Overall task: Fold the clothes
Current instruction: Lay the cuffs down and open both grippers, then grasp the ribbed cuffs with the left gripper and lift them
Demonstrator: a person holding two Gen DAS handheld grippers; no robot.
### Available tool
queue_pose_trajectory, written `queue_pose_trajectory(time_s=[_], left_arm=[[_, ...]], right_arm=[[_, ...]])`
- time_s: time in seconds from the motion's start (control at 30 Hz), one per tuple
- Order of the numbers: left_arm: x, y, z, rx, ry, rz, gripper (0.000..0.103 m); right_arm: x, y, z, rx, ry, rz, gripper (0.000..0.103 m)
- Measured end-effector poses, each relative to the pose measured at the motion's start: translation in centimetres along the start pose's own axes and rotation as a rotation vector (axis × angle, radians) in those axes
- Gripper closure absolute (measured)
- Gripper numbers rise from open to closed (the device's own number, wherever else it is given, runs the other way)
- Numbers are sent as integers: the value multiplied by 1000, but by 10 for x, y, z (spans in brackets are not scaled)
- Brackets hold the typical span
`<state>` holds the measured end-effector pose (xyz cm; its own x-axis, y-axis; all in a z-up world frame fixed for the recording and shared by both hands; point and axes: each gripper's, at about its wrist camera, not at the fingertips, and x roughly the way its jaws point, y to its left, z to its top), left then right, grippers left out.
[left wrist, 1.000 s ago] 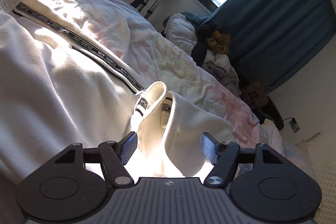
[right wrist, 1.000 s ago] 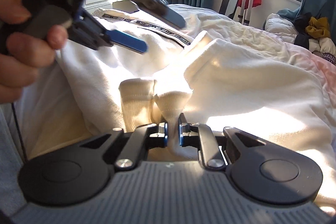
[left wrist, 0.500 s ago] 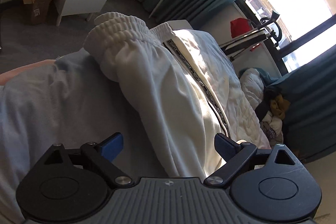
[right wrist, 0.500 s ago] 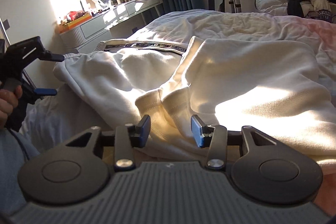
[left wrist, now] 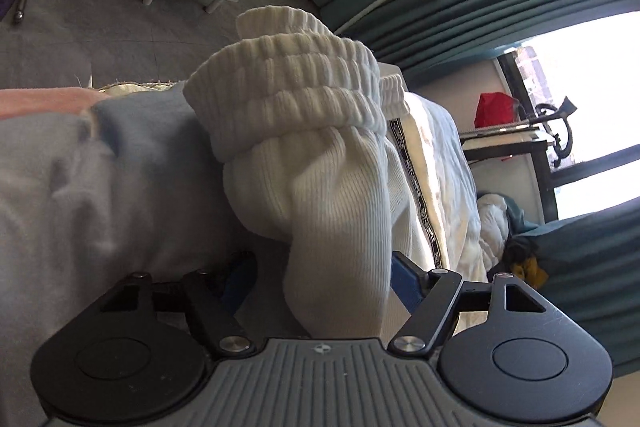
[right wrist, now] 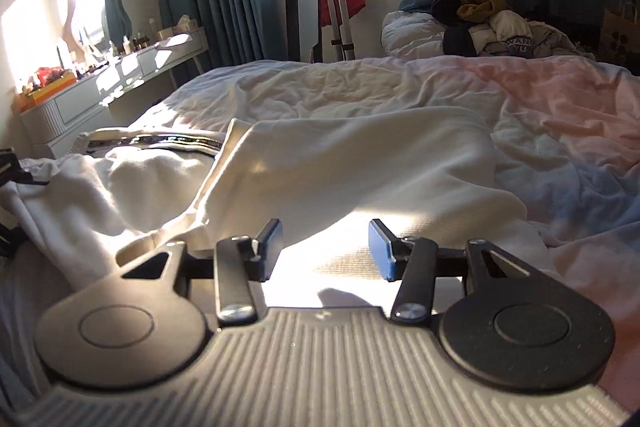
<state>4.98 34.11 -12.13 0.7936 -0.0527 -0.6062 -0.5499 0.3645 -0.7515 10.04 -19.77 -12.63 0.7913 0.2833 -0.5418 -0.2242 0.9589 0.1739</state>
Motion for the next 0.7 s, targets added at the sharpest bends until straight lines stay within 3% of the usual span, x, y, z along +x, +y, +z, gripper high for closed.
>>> queue_pose_trajectory(time_s=[0.13, 0.23, 0.27, 0.4, 0.5, 0.7], left_arm=[[2, -4, 13, 48, -91, -1, 50], [2, -11, 17, 83, -120, -8, 80], [0, -18, 15, 126, -136, -5, 85], [-31, -79, -20, 413, -300, -21, 89], [-47, -147, -63, 625, -396, -80, 89], [-86, -248, -146, 847, -457, -225, 89]], right_arm=[[24, 2, -11, -14, 82, -29, 52], [21, 2, -8, -4, 80, -24, 52], [19, 0, -7, 10, 81, -19, 52], [16, -10, -3, 87, 89, 0, 54], [10, -14, -1, 127, 85, 15, 54], [-35, -35, 19, 225, -64, -3, 53]])
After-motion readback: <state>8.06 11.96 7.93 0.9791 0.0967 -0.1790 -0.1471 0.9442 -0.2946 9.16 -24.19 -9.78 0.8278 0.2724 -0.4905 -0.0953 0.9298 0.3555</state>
